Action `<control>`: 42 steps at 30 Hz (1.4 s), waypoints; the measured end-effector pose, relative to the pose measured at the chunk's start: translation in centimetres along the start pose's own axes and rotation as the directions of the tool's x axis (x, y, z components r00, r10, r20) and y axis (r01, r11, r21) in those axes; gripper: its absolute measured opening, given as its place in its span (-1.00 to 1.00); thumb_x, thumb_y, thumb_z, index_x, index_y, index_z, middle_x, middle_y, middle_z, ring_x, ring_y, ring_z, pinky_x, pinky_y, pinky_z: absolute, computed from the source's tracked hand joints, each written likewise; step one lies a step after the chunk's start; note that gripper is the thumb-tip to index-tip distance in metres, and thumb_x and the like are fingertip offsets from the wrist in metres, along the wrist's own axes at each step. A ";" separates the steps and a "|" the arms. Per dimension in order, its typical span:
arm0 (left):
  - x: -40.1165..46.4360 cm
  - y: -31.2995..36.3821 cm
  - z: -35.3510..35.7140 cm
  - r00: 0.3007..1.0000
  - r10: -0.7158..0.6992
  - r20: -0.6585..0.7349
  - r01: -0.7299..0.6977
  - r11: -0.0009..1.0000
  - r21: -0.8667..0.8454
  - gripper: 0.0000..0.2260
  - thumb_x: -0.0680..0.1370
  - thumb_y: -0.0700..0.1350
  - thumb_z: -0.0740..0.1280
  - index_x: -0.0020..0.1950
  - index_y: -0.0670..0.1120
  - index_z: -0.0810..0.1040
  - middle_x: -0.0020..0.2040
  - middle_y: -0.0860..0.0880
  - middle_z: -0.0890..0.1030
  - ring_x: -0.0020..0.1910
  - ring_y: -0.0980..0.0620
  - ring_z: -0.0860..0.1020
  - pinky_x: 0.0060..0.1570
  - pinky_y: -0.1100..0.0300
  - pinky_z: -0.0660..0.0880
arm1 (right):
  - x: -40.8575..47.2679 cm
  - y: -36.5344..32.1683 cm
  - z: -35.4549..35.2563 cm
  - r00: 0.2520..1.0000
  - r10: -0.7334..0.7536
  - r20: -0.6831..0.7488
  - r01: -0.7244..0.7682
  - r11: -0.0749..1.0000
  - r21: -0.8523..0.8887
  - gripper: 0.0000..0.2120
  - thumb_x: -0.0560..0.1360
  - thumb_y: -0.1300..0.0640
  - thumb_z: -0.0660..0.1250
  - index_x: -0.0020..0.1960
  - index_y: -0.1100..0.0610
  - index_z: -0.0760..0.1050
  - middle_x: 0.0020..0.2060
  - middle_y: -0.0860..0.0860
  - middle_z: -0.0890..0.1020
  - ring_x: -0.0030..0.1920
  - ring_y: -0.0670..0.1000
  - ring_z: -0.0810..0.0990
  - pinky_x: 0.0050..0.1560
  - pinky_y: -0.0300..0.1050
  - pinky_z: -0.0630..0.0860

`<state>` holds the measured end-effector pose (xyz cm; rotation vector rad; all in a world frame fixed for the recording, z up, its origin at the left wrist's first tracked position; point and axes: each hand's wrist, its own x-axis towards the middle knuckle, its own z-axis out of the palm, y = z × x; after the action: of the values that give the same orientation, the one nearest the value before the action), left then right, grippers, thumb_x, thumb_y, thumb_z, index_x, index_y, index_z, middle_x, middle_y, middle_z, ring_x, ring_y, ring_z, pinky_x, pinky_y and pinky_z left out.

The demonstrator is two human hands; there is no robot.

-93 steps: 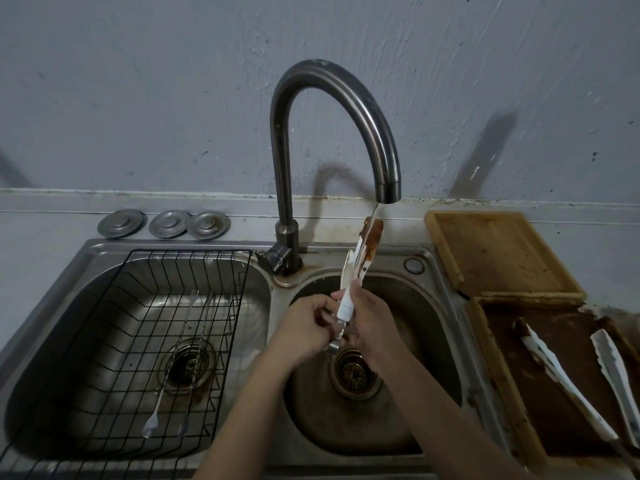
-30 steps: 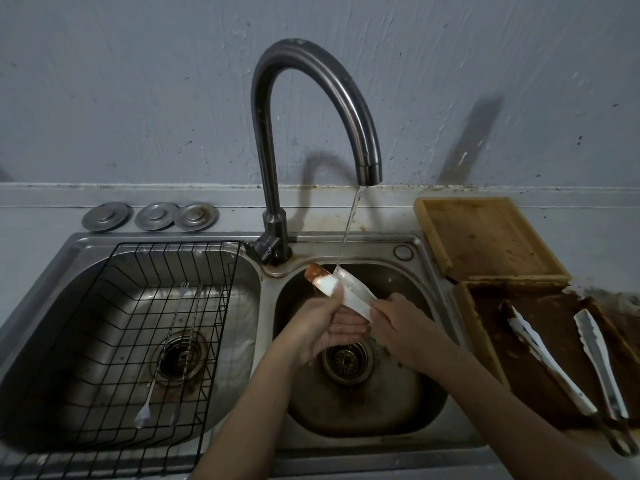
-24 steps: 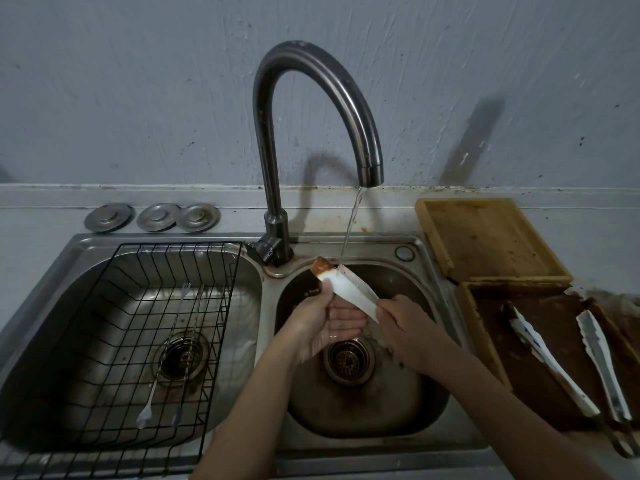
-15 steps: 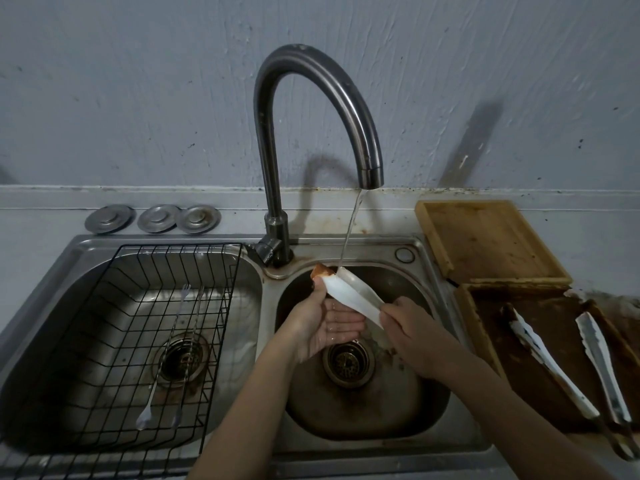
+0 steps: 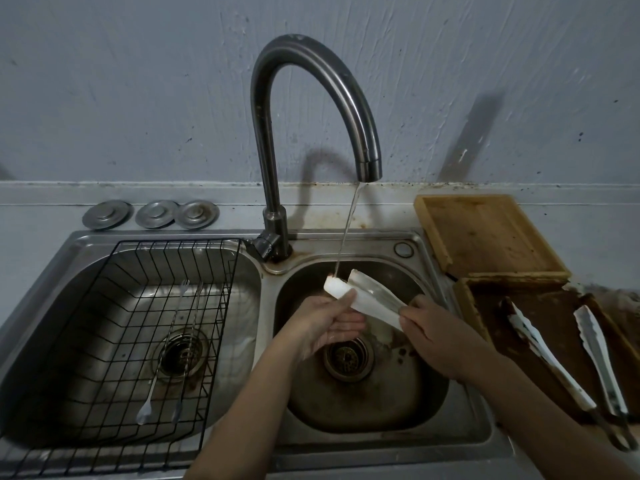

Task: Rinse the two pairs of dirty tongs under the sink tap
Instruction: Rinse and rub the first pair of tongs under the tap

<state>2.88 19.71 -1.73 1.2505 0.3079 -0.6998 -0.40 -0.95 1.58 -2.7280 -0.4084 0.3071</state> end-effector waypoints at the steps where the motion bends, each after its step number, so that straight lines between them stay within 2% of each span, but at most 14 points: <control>1: 0.0 0.1 -0.1 1.000 0.000 -0.010 0.000 1.000 -0.004 -0.55 0.43 0.12 0.35 0.02 -0.27 0.58 -0.22 -0.15 0.72 -0.17 -0.03 0.70 -0.29 0.21 0.61 | -0.1 0.1 0.0 1.000 -0.006 -0.001 0.006 1.000 -0.004 -0.70 0.60 -0.03 -0.01 -0.01 0.04 0.47 -0.10 -0.03 0.42 -0.19 -0.10 0.49 -0.17 -0.25 0.41; 6: 0.1 0.5 -0.2 0.997 -0.054 -0.050 0.049 0.994 -0.100 -0.40 0.56 0.26 0.06 -0.07 -0.27 0.56 -0.33 -0.18 0.70 -0.31 -0.05 0.70 -0.41 0.18 0.59 | -0.2 -0.3 -0.1 0.999 -0.048 -0.019 0.047 0.997 -0.069 -0.69 0.59 -0.04 -0.01 0.03 0.05 0.47 -0.09 -0.02 0.42 -0.23 -0.09 0.50 -0.19 -0.22 0.46; 8: 0.1 0.6 -0.1 0.997 -0.036 -0.065 0.031 0.997 -0.074 -0.46 0.55 0.23 0.13 -0.09 -0.26 0.57 -0.34 -0.15 0.70 -0.33 -0.04 0.69 -0.42 0.20 0.59 | -0.1 -0.5 -0.1 0.998 -0.053 -0.038 0.049 0.994 -0.099 -0.70 0.59 -0.04 0.00 0.00 0.05 0.47 -0.10 -0.02 0.42 -0.26 -0.08 0.50 -0.23 -0.24 0.45; 10: -0.1 0.6 0.1 0.997 -0.019 -0.073 0.018 1.000 -0.015 -0.58 0.50 0.14 0.30 -0.04 -0.25 0.58 -0.32 -0.13 0.71 -0.29 -0.02 0.70 -0.38 0.22 0.59 | -0.1 -0.5 -0.1 0.997 -0.053 -0.052 0.045 0.989 -0.143 -0.71 0.59 -0.05 0.00 -0.03 0.04 0.45 -0.11 -0.02 0.41 -0.30 -0.09 0.50 -0.28 -0.26 0.44; 14: 0.0 0.6 0.1 0.993 0.023 -0.115 -0.022 1.000 0.008 -0.59 0.40 0.00 0.47 0.06 -0.29 0.58 -0.26 -0.14 0.72 -0.20 -0.04 0.70 -0.32 0.23 0.59 | -0.2 -0.6 0.2 0.991 -0.073 -0.111 0.041 0.962 -0.272 -0.72 0.56 -0.09 -0.03 -0.10 0.00 0.40 -0.06 -0.01 0.42 -0.37 -0.13 0.44 -0.36 -0.29 0.43; 20: 0.3 1.1 0.2 0.962 0.090 -0.257 -0.154 0.958 -0.242 -0.66 0.54 0.05 0.26 -0.05 -0.23 0.59 -0.28 -0.16 0.71 -0.27 -0.04 0.70 -0.42 0.23 0.57 | -0.3 -1.2 0.9 0.975 -0.068 -0.213 -0.013 0.933 -0.360 -0.64 0.52 -0.12 -0.11 -0.10 0.01 0.40 0.03 0.07 0.43 -0.35 -0.15 0.40 -0.38 -0.29 0.41; 23: 0.0 1.1 1.1 0.966 0.136 -0.218 -0.176 0.968 -0.178 -0.69 0.50 -0.04 0.37 0.05 -0.29 0.56 -0.26 -0.16 0.70 -0.38 0.04 0.67 -0.50 0.33 0.50 | -0.2 -1.3 0.9 0.969 -0.077 -0.234 -0.018 0.927 -0.375 -0.63 0.52 -0.12 -0.12 -0.10 0.02 0.40 0.02 0.06 0.43 -0.34 -0.16 0.39 -0.38 -0.31 0.39; 25: -0.2 1.0 1.4 0.973 0.128 -0.194 -0.154 0.980 -0.128 -0.62 0.43 -0.11 0.45 0.13 -0.32 0.51 -0.20 -0.22 0.66 -0.43 0.08 0.63 -0.50 0.35 0.50 | -0.2 -1.3 0.8 0.971 -0.077 -0.228 -0.020 0.919 -0.395 -0.64 0.53 -0.11 -0.11 -0.07 0.01 0.40 0.03 0.06 0.43 -0.32 -0.14 0.42 -0.35 -0.28 0.45; 28: -0.1 1.1 0.9 0.966 0.136 -0.221 -0.172 0.973 -0.154 -0.67 0.45 -0.09 0.43 0.09 -0.29 0.55 -0.14 -0.25 0.70 -0.18 -0.07 0.68 -0.25 0.17 0.63 | -0.4 -1.3 0.7 0.970 -0.086 -0.227 -0.011 0.918 -0.396 -0.63 0.53 -0.11 -0.12 -0.06 0.01 0.42 0.03 0.06 0.43 -0.31 -0.13 0.43 -0.33 -0.27 0.48; 29: -0.1 1.3 0.8 0.959 0.140 -0.245 -0.190 0.962 -0.195 -0.72 0.49 -0.05 0.37 0.05 -0.26 0.57 -0.18 -0.21 0.71 -0.16 -0.08 0.69 -0.25 0.15 0.63 | -0.4 -1.4 0.7 0.969 -0.090 -0.230 -0.008 0.919 -0.395 -0.62 0.52 -0.11 -0.12 -0.07 0.02 0.42 0.02 0.07 0.43 -0.31 -0.13 0.44 -0.33 -0.25 0.49; 32: 0.1 1.3 0.7 0.945 0.142 -0.293 -0.222 0.940 -0.261 -0.71 0.56 0.02 0.26 0.00 -0.21 0.58 -0.28 -0.11 0.72 -0.24 -0.04 0.70 -0.38 0.20 0.59 | -0.2 -1.7 0.8 0.967 -0.095 -0.238 -0.004 0.922 -0.386 -0.60 0.51 -0.10 -0.12 -0.08 0.04 0.43 0.02 0.08 0.44 -0.31 -0.11 0.44 -0.32 -0.21 0.51; 35: -0.3 1.1 1.1 0.962 0.143 -0.233 -0.186 0.967 -0.172 -0.69 0.49 -0.01 0.37 0.05 -0.24 0.58 -0.26 -0.11 0.72 -0.30 0.04 0.69 -0.39 0.27 0.57 | -0.3 -1.4 0.9 0.972 -0.063 -0.228 -0.031 0.922 -0.387 -0.63 0.53 -0.10 -0.12 -0.06 0.02 0.41 0.07 0.08 0.43 -0.31 -0.14 0.44 -0.30 -0.25 0.51; 39: -0.6 1.2 1.0 0.971 0.098 -0.220 -0.127 0.984 -0.125 -0.63 0.38 -0.16 0.49 0.12 -0.26 0.52 -0.12 -0.20 0.70 -0.21 -0.01 0.70 -0.42 0.28 0.55 | -0.8 -0.6 1.3 0.981 -0.049 -0.186 -0.026 0.923 -0.383 -0.66 0.54 -0.10 -0.09 -0.05 0.00 0.41 0.09 0.07 0.43 -0.36 -0.16 0.41 -0.35 -0.33 0.42; 42: -0.5 1.4 1.1 0.968 0.145 -0.205 -0.179 0.971 -0.158 -0.68 0.46 -0.07 0.41 0.07 -0.28 0.55 -0.32 -0.13 0.68 -0.44 0.07 0.63 -0.52 0.31 0.50 | -1.0 -0.2 1.4 0.978 -0.033 -0.204 -0.019 0.968 -0.250 -0.72 0.55 -0.08 0.00 -0.11 0.01 0.42 0.01 0.02 0.44 -0.37 -0.15 0.42 -0.36 -0.31 0.43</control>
<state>3.21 19.08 0.01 1.1612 0.4121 -0.4018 -1.74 -0.67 0.55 -2.9655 -0.4233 -0.0363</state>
